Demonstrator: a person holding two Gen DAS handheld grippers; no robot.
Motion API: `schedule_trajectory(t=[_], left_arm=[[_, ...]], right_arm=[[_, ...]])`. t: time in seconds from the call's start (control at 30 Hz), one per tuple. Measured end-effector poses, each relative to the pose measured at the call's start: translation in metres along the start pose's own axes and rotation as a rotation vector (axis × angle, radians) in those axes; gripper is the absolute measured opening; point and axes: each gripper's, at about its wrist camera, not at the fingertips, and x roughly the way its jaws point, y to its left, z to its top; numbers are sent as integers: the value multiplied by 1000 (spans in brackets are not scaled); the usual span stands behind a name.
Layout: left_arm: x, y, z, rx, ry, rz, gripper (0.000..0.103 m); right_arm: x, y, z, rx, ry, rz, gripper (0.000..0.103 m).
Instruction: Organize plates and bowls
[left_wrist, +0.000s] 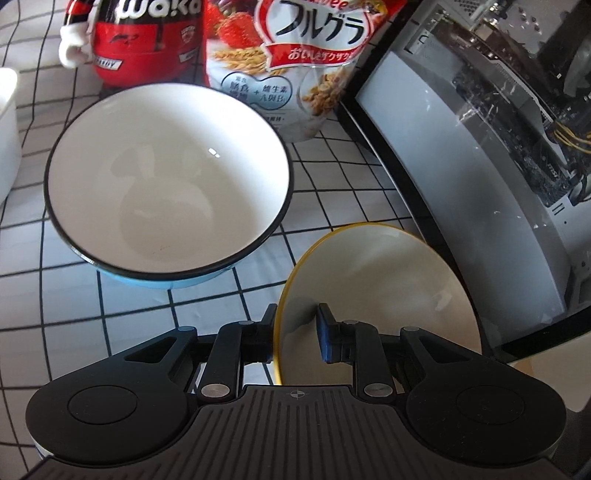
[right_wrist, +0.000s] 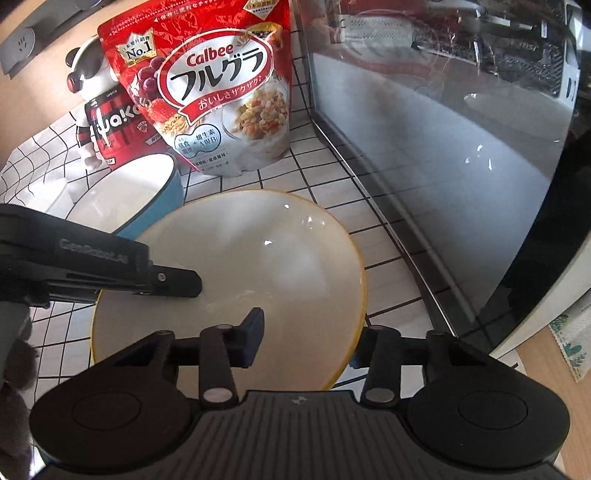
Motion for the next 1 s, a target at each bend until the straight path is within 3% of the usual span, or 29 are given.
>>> schedule_trajectory(t=[0.2,0.47,0.7,0.8,1.0], left_arm=[[-13,2,-10,7,-7,25,19],[-53,39,-40,-104,-29,65,19],[-89,72,-64,-184,-77,154,20],[-92,87,-69,-232,-69,182,20],[-96,92,-73,-244,-78,162,19]], right_arm=[[-3,3,0,-7,32,67,37],[-8,43,-9,-102,82,178,37],[-6,87,-14,-191,111,281,37],[-4,101,-13,-229,109,297,37],[1,105,-10,-249,116,289,38]])
